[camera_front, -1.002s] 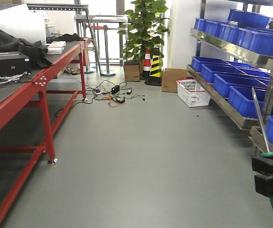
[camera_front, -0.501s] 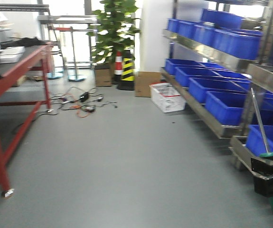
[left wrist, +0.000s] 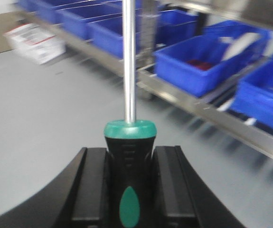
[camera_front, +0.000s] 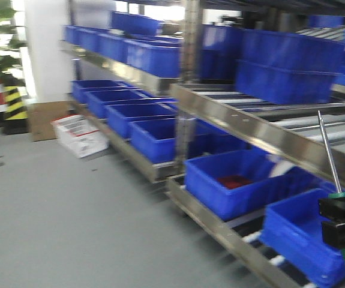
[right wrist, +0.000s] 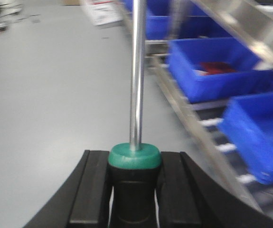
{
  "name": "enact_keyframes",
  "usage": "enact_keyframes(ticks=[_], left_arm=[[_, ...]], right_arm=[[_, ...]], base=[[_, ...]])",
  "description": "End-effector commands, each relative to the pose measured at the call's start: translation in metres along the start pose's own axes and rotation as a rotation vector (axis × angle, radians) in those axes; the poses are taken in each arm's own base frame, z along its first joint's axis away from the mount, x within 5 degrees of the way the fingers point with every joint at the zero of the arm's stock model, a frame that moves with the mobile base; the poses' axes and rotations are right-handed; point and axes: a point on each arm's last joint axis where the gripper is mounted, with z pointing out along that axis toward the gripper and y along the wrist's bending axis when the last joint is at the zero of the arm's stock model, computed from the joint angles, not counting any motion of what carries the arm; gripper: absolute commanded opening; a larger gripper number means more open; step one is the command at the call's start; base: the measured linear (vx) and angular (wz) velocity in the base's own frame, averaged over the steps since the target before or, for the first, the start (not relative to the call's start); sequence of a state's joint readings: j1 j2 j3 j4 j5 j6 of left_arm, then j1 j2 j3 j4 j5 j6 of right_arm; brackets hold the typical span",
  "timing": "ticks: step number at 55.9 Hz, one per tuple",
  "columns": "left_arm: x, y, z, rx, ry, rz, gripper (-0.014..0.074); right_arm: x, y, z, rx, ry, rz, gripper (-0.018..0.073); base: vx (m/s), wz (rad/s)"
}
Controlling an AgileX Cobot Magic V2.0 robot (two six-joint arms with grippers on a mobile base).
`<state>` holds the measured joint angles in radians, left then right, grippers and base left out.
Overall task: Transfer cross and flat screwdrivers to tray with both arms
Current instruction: 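Hold both screwdrivers upright while the base drives to the roller shelf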
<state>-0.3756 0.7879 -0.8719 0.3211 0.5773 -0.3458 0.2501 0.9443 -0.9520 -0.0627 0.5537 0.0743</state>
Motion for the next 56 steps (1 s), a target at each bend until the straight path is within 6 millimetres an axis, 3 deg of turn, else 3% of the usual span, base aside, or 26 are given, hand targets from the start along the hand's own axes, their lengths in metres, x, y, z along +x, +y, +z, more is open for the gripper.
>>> enact_keyframes(ticks=[1, 56], left_arm=[[-0.0171, -0.0016, -0.0079, 0.026, -0.125, -0.004, 0.0000], [-0.0171, -0.0016, -0.0079, 0.026, -0.125, -0.004, 0.0000]], right_arm=[[-0.0182, 0.0002, -0.0098, -0.003, -0.133, -0.012, -0.0008], [-0.0182, 0.0002, -0.0097, -0.002, -0.132, -0.012, -0.0008]], base=[[0.39, -0.88], [0.35, -0.75]])
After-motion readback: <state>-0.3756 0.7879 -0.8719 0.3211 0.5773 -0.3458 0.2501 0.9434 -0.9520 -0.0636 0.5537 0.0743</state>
